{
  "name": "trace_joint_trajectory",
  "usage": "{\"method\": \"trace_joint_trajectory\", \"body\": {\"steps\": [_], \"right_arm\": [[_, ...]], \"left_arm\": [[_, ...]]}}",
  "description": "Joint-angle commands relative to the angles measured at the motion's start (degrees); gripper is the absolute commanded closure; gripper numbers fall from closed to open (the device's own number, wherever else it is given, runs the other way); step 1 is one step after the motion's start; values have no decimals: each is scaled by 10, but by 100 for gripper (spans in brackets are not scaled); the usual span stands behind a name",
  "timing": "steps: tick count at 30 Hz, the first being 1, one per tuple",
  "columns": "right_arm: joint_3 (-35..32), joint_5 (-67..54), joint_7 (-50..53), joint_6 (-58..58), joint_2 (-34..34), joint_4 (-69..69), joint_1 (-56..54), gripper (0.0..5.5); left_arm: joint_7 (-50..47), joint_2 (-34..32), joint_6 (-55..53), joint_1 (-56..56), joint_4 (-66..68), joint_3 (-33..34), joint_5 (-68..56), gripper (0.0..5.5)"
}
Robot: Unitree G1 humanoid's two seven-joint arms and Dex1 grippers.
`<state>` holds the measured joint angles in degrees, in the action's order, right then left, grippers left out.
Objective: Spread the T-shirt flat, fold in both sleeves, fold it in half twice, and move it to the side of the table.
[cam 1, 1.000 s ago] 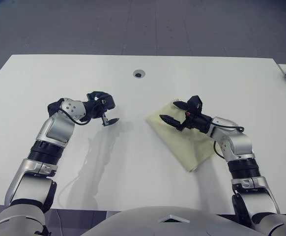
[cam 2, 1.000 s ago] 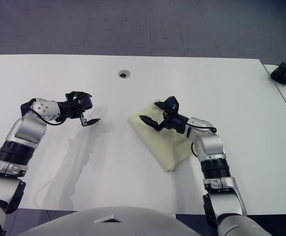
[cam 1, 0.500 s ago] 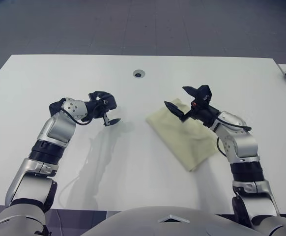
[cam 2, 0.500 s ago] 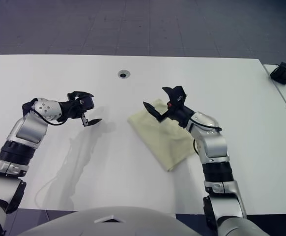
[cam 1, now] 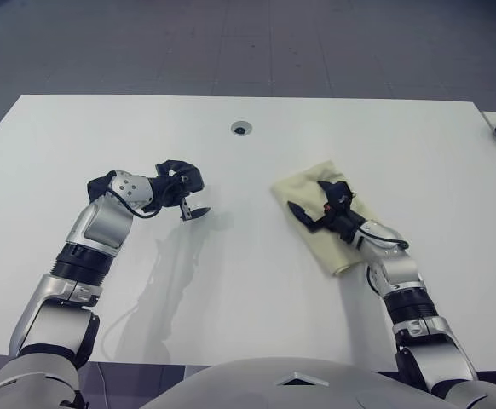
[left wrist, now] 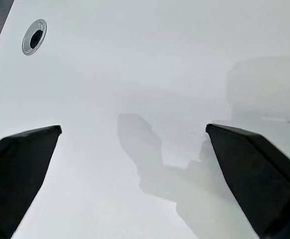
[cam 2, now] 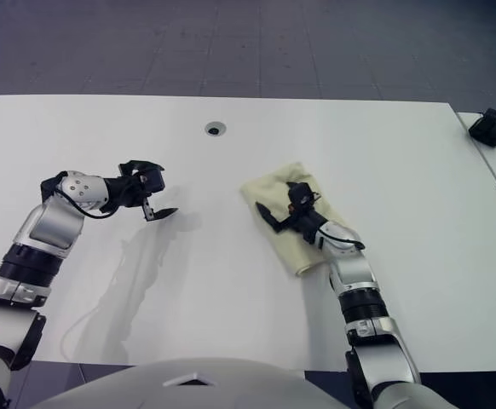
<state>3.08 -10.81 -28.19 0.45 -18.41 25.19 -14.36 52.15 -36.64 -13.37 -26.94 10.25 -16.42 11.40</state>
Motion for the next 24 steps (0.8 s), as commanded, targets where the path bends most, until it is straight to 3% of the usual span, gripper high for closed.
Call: {"method": "trace_joint_trajectory", "body": {"steps": [1,5,9,13,17,20,24], "right_arm": [[-105,19,148,-8,-85,254,76,12],[-142,0,157,14,-109,278,68,12],[-144,3,154,27,-115,232,45,12],[-136,-13,174,-40,-119,-39,14,12],[-71,-11,235,-151,-35,-247,-44,12],[-28,33,286,-164,29,-264,-28,12],[-39,56,329,-195,65,-276,-37,12]], "left_arm": [[-71,54,-70,24,-50,64,-46,10],[-188,144,-148,37,-86,152,-92,10],[-267,190,-177,50,-115,194,-111,10],[-314,214,-181,61,-150,224,-134,10],[-378,258,-164,94,-156,257,-150,10],[-418,276,-131,82,-107,230,-120,10],[-458,291,-108,36,-82,221,-112,10]]}}
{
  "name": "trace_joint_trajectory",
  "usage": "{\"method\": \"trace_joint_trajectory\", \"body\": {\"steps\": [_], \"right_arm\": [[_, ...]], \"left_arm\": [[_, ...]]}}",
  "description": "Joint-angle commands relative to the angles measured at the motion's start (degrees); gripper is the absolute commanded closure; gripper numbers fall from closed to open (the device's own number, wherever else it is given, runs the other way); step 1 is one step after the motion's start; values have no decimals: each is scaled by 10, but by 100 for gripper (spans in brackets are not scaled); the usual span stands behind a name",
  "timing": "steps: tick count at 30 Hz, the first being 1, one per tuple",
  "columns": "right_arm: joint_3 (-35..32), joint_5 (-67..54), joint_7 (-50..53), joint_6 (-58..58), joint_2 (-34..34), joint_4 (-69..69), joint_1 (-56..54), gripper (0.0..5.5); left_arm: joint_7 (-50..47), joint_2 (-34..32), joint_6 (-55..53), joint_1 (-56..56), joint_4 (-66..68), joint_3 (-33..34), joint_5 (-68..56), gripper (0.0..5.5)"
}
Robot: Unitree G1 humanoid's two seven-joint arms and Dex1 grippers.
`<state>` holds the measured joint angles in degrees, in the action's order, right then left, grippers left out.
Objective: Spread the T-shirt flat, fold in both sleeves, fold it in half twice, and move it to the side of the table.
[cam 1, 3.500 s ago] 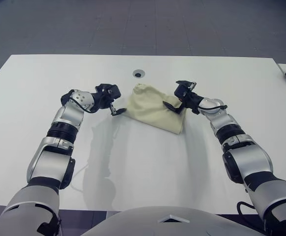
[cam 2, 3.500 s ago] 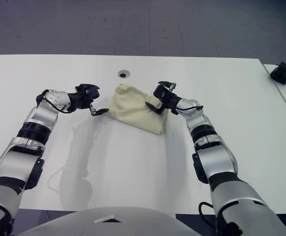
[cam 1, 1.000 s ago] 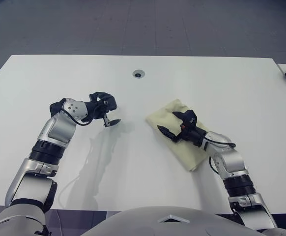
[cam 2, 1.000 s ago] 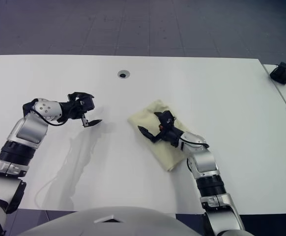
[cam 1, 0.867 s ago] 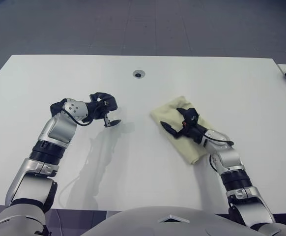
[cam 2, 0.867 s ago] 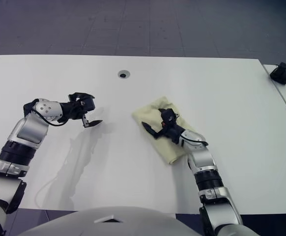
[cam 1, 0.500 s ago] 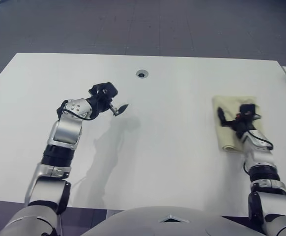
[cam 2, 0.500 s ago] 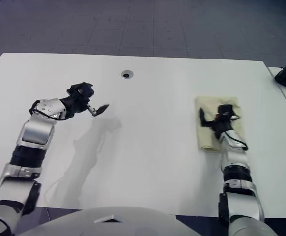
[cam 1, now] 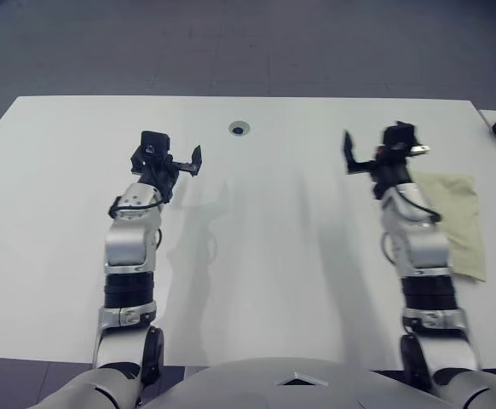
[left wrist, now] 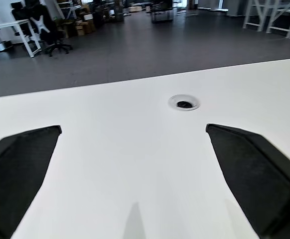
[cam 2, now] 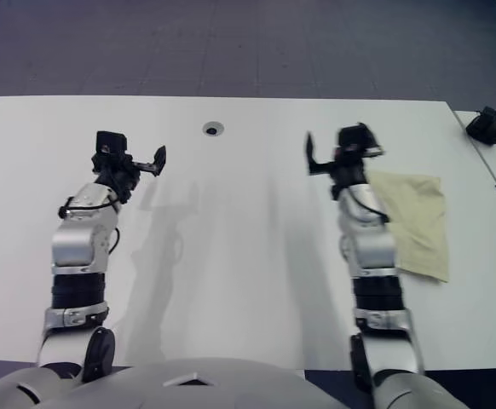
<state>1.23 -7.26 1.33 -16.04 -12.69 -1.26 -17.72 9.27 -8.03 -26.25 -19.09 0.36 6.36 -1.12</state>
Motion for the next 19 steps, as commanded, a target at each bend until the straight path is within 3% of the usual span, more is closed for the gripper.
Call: {"method": "trace_joint_trajectory", "body": {"steps": [1,19], "right_arm": [[-25,25,37,-35,9,-16,-4,12],[-34,61,29,-83,30,-48,19,12]], "left_arm": [[-34,4,24,-50,21,-8,15,10],[-23,-11,8,-68,12,-24,7,10]]}}
